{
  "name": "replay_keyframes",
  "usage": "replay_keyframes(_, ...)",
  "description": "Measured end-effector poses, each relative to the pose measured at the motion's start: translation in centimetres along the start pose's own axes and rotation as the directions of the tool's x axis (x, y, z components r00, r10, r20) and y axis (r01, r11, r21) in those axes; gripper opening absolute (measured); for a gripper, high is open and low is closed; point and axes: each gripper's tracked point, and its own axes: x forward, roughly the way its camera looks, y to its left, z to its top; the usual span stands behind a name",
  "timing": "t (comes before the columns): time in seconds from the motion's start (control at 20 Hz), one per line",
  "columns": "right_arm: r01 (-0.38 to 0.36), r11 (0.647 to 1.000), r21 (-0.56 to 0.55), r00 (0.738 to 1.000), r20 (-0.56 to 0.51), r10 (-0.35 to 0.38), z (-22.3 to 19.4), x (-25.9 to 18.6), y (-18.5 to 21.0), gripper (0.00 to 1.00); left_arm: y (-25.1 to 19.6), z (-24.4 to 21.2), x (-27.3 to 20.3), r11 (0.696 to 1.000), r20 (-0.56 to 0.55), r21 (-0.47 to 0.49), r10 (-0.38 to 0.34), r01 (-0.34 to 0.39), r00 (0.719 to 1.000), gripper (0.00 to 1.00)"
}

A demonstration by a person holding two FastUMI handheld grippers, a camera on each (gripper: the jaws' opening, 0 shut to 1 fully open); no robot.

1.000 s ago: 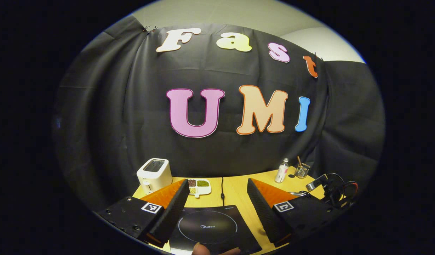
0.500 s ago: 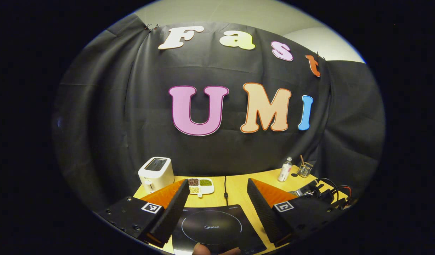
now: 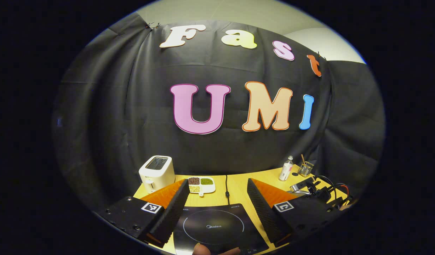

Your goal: First push the handle of the pot to place it horizontally, then grasp the pot with both hands and set it on the induction cooktop.

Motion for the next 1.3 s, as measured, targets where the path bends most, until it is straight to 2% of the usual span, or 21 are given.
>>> replay_keyframes(0.15,-0.006,1.0,0.029,1.0,0.009,0.006,1.1,0.6,0.6,0.02,0.4,-0.1,-0.4,1.0,0.001,0.006,0.006,-0.006,1.0,0.99)
replay_keyframes(0.5,-0.021,0.996,0.089,1.0,0.025,0.018,2.9,1.6,1.4,0.0,0.6,0.0,-1.0,1.0,0.0,0.011,0.02,-0.02,1.0,0.99)
replay_keyframes(0.8,-0.049,0.995,0.086,0.994,0.101,0.04,3.6,-0.3,0.7,0.02,-1.4,-0.6,-1.3,1.0,-0.022,-0.011,-0.01,0.01,1.0,0.99)
replay_keyframes(0.9,-0.041,0.992,0.118,0.988,0.156,0.022,4.2,-2.0,-1.0,0.0,-2.8,-1.4,-1.4,0.999,-0.048,-0.028,-0.041,0.039,0.998,0.99)
replay_keyframes(1.0,-0.028,0.988,0.154,0.977,0.215,-0.006,4.7,-3.6,-3.4,0.03,-4.5,-1.9,-1.1,0.997,-0.062,-0.042,-0.072,0.07,0.995,0.99)
replay_keyframes(1.1,-0.016,0.986,0.166,0.967,0.253,-0.027,4.6,-4.8,-6.2,0.01,-6.0,-2.9,-0.6,0.996,-0.096,-0.044,-0.087,0.083,0.992,0.99)
replay_keyframes(1.15,-0.001,0.986,0.169,0.962,0.27,-0.045,4.5,-5.5,-7.8,0.06,-6.8,-3.3,-0.3,0.996,-0.115,-0.048,-0.085,0.08,0.99,0.99)
replay_keyframes(1.25,-0.004,0.983,0.183,0.944,0.325,-0.057,5.2,-6.9,-10.6,0.1,-8.6,-4.1,0.3,0.995,-0.139,-0.064,-0.087,0.079,0.986,0.99)
replay_keyframes(1.3,0.007,0.982,0.187,0.939,0.336,-0.071,5.3,-7.3,-12.1,0.17,-9.6,-4.8,0.6,0.995,-0.156,-0.065,-0.086,0.077,0.984,0.99)
